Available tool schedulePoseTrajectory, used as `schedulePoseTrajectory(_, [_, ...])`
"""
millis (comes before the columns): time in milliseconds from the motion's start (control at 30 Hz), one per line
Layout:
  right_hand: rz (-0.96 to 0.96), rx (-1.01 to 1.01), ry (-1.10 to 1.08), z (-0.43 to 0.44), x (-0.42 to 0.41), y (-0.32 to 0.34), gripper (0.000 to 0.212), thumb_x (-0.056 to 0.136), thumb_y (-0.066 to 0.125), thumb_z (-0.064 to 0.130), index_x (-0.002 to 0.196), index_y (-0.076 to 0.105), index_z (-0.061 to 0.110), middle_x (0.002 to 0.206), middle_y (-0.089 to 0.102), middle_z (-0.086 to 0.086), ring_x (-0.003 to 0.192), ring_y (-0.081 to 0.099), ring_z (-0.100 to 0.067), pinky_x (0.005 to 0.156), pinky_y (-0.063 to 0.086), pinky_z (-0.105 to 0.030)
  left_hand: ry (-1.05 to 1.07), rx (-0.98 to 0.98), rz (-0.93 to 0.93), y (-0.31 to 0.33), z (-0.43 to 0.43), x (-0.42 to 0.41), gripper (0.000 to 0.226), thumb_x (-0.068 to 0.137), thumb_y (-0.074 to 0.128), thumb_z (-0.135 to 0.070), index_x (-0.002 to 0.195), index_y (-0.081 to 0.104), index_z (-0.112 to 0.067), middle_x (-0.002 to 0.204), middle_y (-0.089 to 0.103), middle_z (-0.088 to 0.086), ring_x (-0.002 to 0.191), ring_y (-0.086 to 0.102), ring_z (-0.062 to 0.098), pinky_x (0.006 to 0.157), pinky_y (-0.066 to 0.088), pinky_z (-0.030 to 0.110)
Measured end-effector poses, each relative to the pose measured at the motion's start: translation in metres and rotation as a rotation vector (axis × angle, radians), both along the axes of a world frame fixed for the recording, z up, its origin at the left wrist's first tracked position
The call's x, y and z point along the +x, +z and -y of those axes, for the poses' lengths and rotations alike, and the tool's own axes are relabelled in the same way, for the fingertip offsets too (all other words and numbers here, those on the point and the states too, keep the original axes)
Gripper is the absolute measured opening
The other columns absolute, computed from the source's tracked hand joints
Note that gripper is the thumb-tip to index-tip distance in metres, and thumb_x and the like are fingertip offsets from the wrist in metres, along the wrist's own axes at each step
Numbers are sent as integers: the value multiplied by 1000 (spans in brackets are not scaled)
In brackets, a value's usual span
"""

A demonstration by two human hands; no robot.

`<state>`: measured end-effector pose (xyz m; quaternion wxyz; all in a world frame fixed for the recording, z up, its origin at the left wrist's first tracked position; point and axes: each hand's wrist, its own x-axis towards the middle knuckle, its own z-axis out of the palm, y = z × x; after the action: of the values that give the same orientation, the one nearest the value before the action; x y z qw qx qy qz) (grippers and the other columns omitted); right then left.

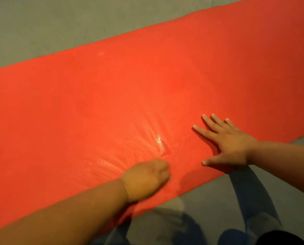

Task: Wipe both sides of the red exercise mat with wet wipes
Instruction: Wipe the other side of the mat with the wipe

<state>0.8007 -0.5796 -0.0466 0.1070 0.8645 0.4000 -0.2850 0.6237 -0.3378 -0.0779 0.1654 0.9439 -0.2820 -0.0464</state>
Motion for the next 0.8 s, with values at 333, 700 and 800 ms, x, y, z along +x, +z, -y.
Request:
schedulePoseTrajectory(333, [-13, 50, 36, 12, 10, -7, 107, 61, 35, 89, 134, -32, 51, 151, -34, 6, 140, -30, -17, 114, -9, -44, 578, -113, -57, 2, 43, 24, 15, 83, 52, -15, 86, 67, -14, 84, 55, 5, 76, 56, 23, 67, 41, 29])
schedulePoseTrajectory(700, [-13, 57, 71, 18, 6, -5, 104, 70, 44, 82, 138, -26, 47, 154, -29, 2, 142, -24, -20, 118, -3, -48, 1281, -98, -49, -3, -12, 48, 20, 94, 52, -11, 103, 69, -4, 102, 56, 18, 93, 58, 38, 83, 45, 40])
schedulePoseTrajectory(800, [-17, 40, 82, 19, 4, 0, 102, 74, 46, 79, 142, -23, 44, 155, -28, 0, 143, -23, -22, 118, -1, -49, 845, -190, -100, 4, 82, 14, 15, 88, 56, -11, 89, 70, -12, 87, 58, 9, 79, 60, 29, 69, 52, 36])
